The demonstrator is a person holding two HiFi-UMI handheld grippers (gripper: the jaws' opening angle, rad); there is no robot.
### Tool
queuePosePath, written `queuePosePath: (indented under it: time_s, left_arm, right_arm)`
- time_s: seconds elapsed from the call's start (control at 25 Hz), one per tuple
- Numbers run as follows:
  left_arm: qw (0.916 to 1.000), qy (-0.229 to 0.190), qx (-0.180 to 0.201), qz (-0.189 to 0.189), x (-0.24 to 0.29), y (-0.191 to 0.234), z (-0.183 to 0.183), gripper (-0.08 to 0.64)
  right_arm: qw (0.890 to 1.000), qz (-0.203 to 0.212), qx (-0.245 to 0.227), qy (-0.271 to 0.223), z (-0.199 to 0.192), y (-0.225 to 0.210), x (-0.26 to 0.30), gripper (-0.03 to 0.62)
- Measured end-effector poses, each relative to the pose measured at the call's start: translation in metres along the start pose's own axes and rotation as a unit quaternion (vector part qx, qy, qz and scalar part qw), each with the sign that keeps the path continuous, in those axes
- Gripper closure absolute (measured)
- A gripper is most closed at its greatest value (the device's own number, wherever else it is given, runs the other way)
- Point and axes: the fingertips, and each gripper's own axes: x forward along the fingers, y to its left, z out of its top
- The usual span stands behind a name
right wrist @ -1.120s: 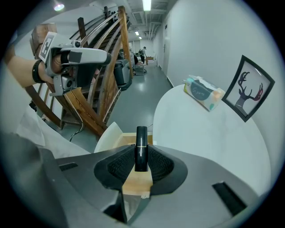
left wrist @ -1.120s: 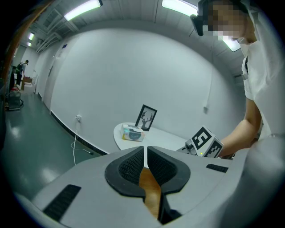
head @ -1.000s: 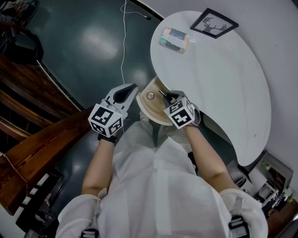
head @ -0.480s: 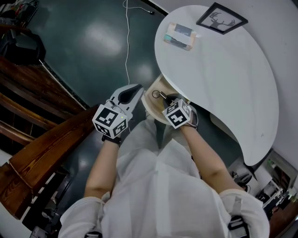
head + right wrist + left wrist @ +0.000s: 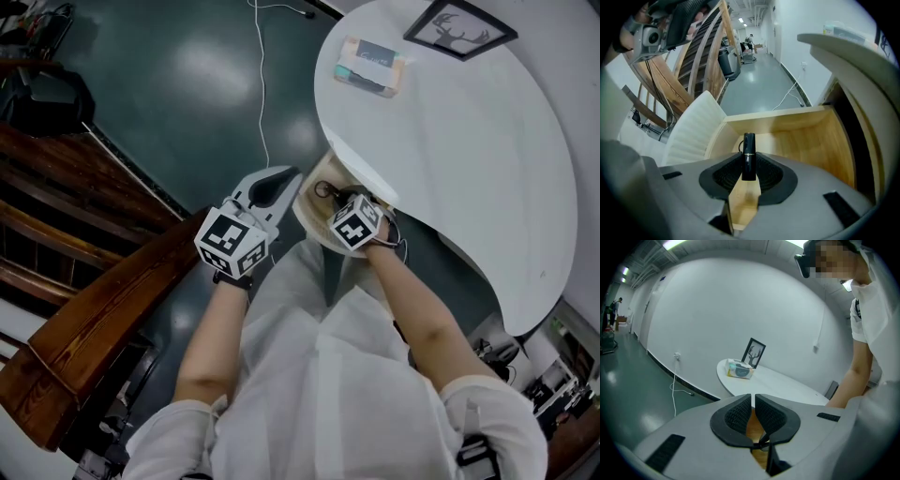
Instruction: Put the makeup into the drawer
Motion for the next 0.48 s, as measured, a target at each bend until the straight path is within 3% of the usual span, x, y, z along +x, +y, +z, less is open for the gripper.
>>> queuePosePath:
  time_s: [0.48]
  left_arm:
    - [0.9998,0.021,-0.003,-0.007,0.021,0.01,-0.011,0.531]
  right_arm:
    - [1.0,-0.005,-0.014,0.026,-0.02,-0.024,0.048,0.508]
